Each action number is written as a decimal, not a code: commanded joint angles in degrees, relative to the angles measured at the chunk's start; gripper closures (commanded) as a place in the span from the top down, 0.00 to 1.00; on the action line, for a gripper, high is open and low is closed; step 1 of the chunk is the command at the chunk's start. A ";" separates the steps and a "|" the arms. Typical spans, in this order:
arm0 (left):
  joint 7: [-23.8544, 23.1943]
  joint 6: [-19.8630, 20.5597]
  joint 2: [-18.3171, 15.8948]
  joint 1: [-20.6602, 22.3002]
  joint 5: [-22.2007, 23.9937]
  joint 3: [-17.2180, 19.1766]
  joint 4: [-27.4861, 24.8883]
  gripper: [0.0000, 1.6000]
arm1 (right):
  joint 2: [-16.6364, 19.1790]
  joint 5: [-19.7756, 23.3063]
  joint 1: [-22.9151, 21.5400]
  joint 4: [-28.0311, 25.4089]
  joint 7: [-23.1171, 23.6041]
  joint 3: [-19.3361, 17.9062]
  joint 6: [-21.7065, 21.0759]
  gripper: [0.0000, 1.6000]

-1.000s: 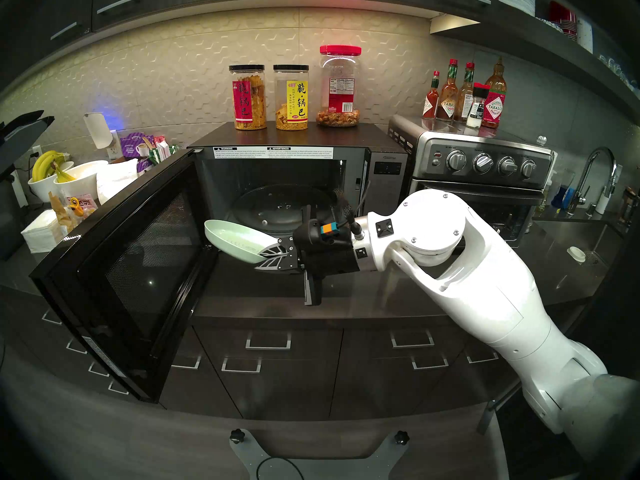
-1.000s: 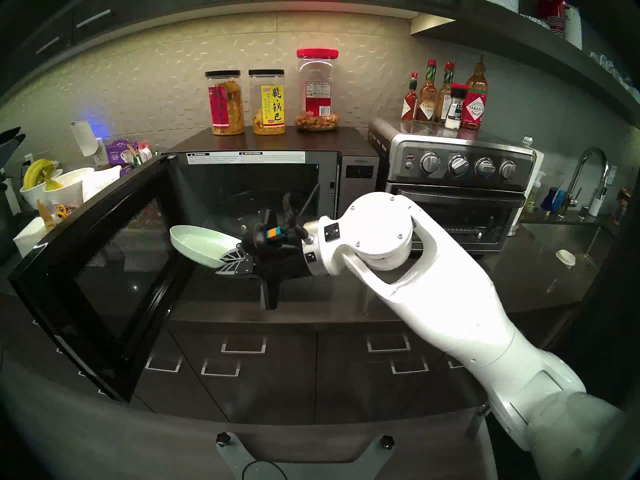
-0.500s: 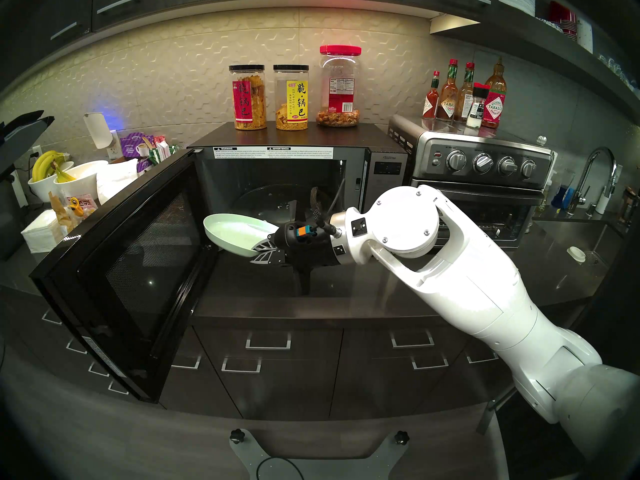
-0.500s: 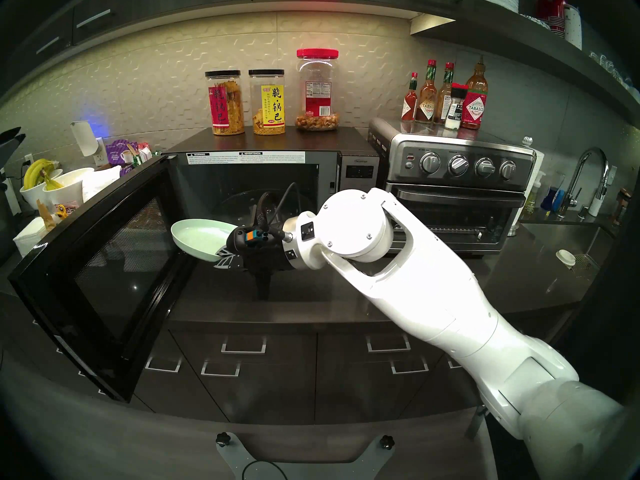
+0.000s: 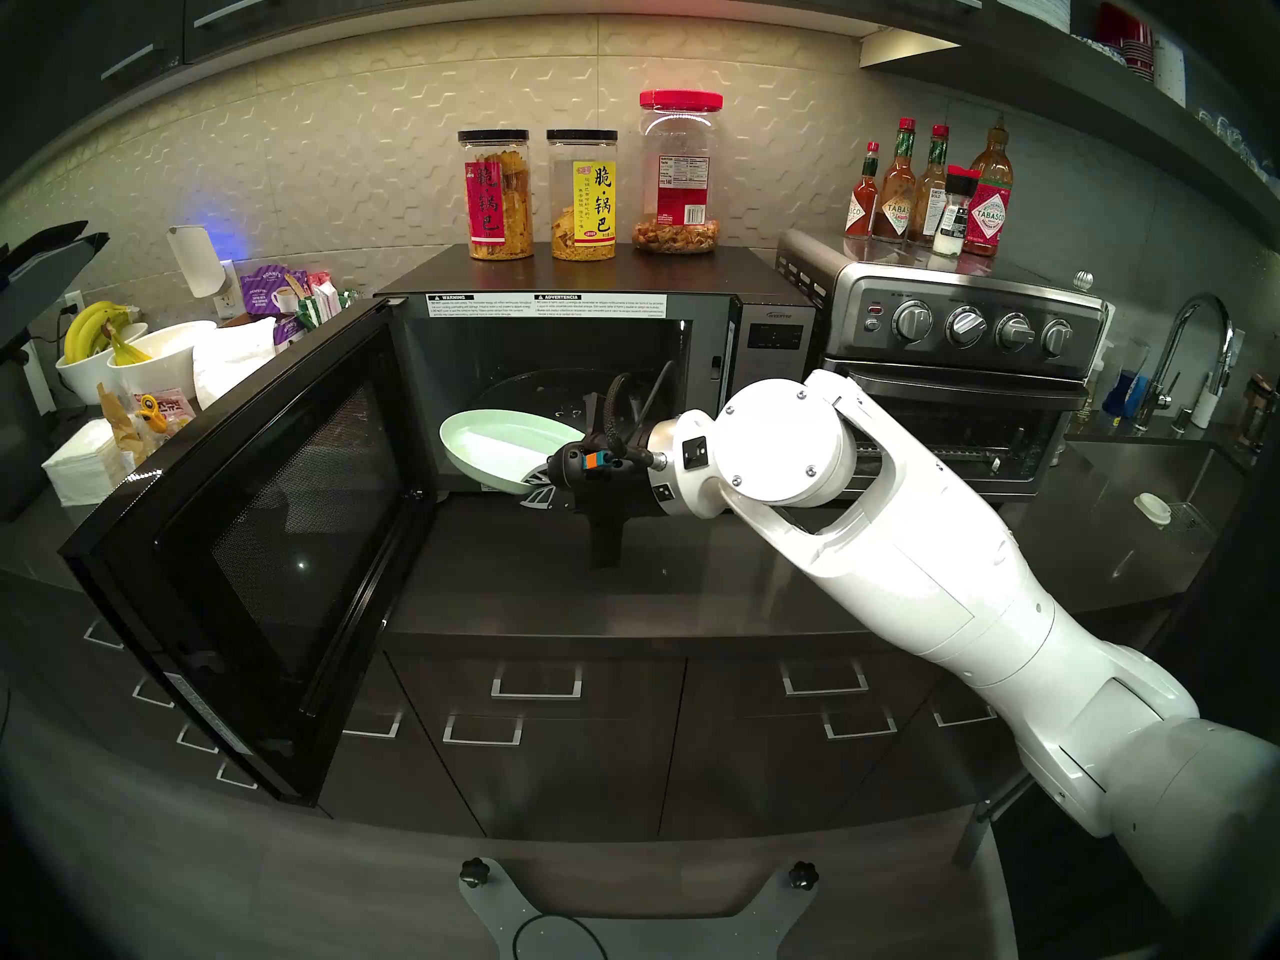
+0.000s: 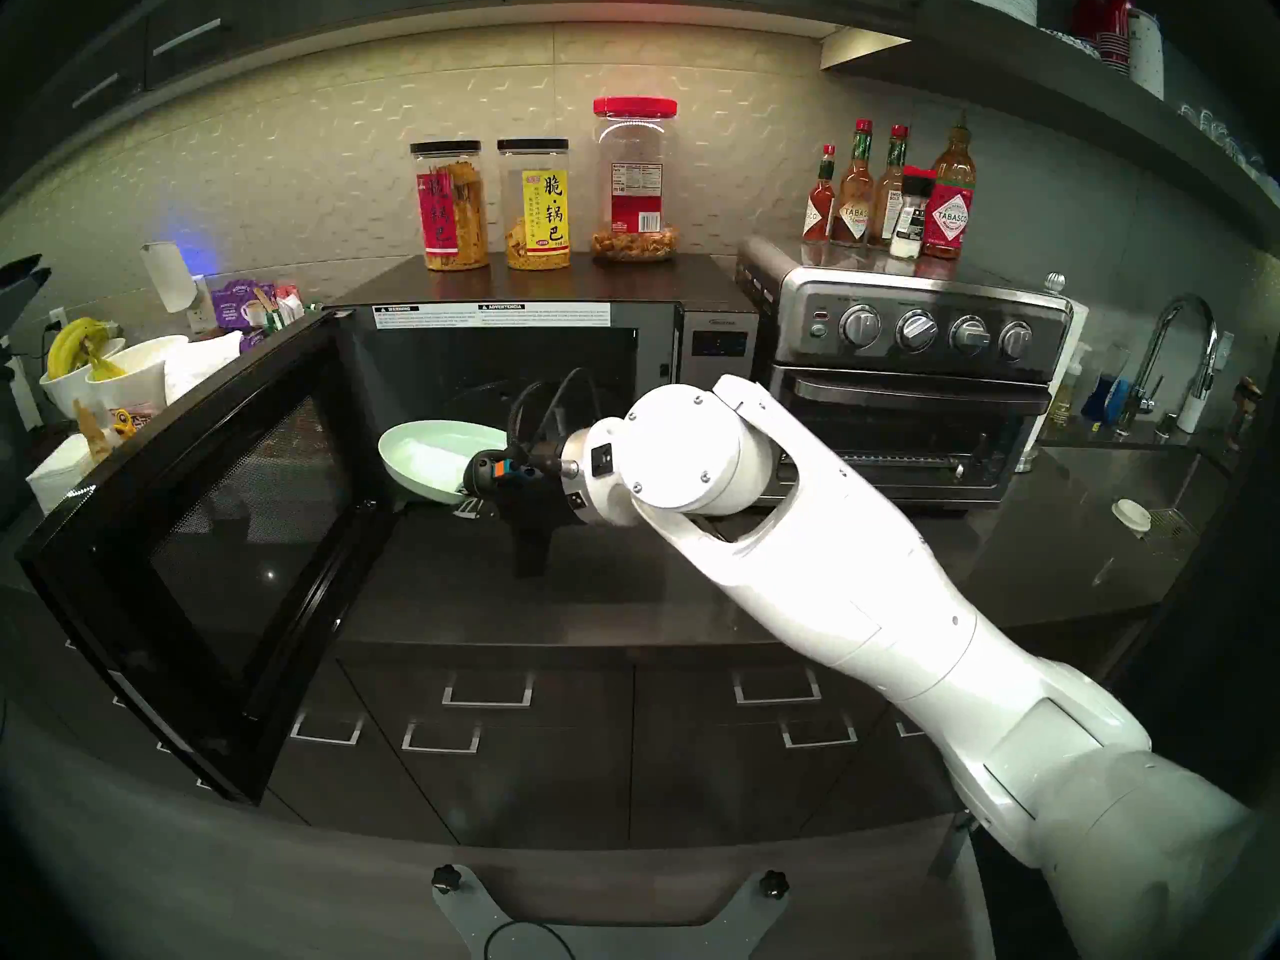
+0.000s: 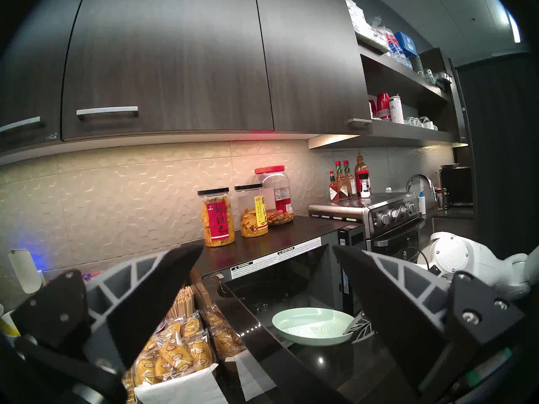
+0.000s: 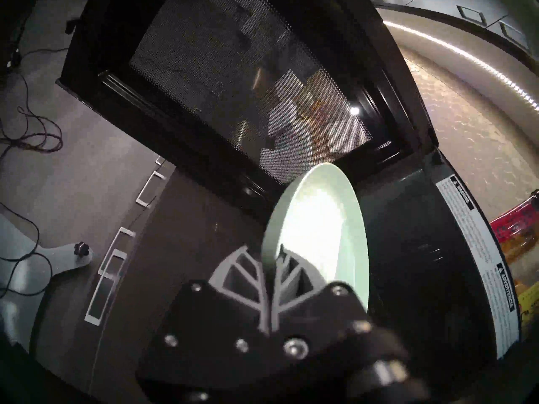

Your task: Open the microwave, put the plate inside, and close the door

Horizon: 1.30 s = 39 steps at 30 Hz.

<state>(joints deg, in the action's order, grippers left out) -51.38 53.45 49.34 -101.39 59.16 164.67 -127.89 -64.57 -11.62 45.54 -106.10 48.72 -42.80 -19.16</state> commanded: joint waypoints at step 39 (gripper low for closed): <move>-6.09 -0.14 -0.19 -0.16 -0.06 0.33 0.09 1.00 | -7.59 -12.91 -3.44 10.76 -10.42 3.87 3.81 0.00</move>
<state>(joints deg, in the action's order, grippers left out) -51.38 53.45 49.34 -101.44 59.18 164.67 -127.89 -71.04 -24.45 43.01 -94.70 39.41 -38.16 -15.47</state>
